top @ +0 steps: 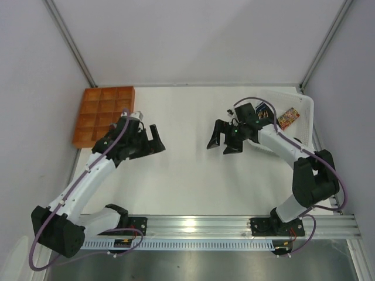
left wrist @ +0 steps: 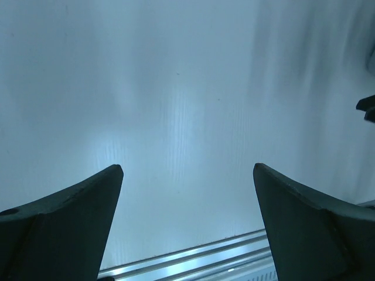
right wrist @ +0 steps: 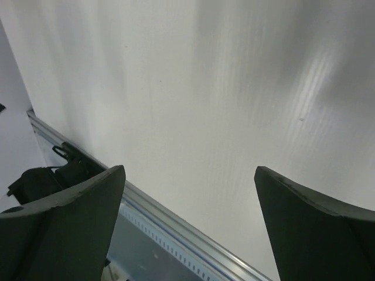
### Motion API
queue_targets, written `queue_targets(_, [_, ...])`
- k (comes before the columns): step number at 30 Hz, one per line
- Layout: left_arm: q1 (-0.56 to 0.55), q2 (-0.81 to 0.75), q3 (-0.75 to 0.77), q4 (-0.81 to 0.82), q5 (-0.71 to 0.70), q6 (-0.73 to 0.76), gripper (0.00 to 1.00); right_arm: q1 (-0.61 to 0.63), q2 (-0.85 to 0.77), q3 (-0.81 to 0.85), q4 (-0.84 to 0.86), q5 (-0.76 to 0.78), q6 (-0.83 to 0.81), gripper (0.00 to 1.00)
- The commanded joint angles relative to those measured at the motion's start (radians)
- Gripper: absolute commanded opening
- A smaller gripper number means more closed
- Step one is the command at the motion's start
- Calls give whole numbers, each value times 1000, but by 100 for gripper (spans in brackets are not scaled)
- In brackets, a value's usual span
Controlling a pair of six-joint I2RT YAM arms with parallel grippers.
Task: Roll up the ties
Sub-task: Place the rolled tie into the container
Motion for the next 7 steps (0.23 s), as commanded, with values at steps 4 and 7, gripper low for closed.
queue_targets(4, [-208, -74, -119, 209, -25, -207, 100, 9, -195, -137, 132, 244, 47, 100])
queue_targets(7, [-288, -89, -145, 278, -69, -224, 100, 41, -334, -269, 339, 303, 72, 100])
